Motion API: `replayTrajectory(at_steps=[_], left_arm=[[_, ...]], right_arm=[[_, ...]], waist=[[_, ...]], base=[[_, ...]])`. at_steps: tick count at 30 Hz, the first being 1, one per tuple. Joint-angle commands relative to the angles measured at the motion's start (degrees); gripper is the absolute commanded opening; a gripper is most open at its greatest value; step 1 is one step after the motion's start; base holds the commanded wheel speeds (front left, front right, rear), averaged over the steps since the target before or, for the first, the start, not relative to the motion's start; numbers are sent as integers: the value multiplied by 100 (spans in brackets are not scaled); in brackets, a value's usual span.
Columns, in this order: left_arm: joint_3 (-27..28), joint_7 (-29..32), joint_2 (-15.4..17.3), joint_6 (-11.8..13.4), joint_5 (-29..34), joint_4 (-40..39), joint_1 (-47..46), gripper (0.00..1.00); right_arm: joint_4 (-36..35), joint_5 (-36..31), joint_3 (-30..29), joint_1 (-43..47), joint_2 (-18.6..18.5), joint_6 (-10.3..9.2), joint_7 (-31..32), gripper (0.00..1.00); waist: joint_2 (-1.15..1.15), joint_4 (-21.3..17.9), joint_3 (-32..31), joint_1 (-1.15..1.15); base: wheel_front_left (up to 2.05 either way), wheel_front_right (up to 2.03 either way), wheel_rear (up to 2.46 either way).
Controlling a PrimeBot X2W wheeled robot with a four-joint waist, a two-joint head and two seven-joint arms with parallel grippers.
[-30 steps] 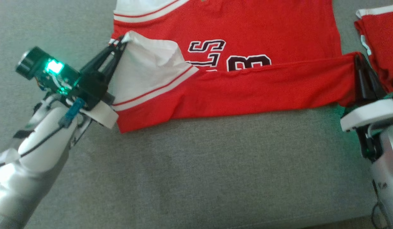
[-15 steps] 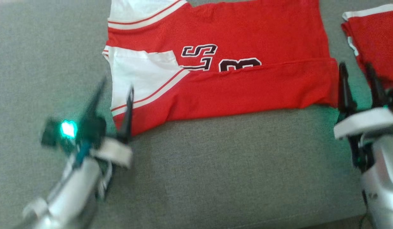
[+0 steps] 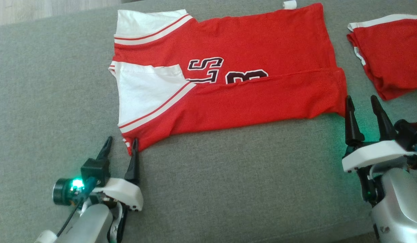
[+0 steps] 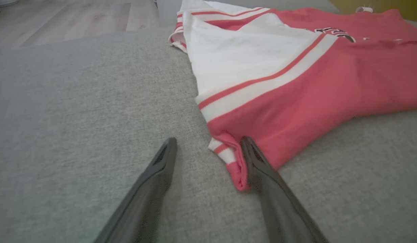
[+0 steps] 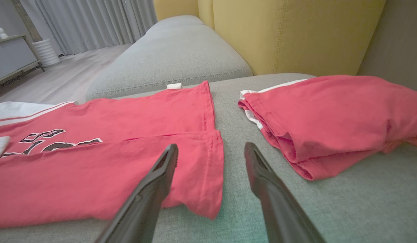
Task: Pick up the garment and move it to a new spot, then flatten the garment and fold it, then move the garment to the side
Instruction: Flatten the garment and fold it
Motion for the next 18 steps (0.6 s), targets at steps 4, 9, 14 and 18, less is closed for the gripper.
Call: replayTrajectory(at_steps=[4,9,14,18], left_arm=[[-108,203,-15,-328,-48,110,-48,0],[-118,33,134,-296,83,-51,-132,0],[-100,14,330,-219,167,-308,-167,0],[-84,66,447,-147,182,-519,-125,0]], right_arm=[[242,75,113,-44,-38,37,-37,100],[889,266,52,-251,-42,37,-37,100],[1657,374,163,-580,-109,37,3,100],[2119,581,419,-746,-136,37,251,47]], waist=[[0,80,-80,1],[0,211,-145,1],[0,364,-203,1],[0,468,-261,1]], base=[[0,0,0],[0,0,0],[0,0,0],[0,0,0]])
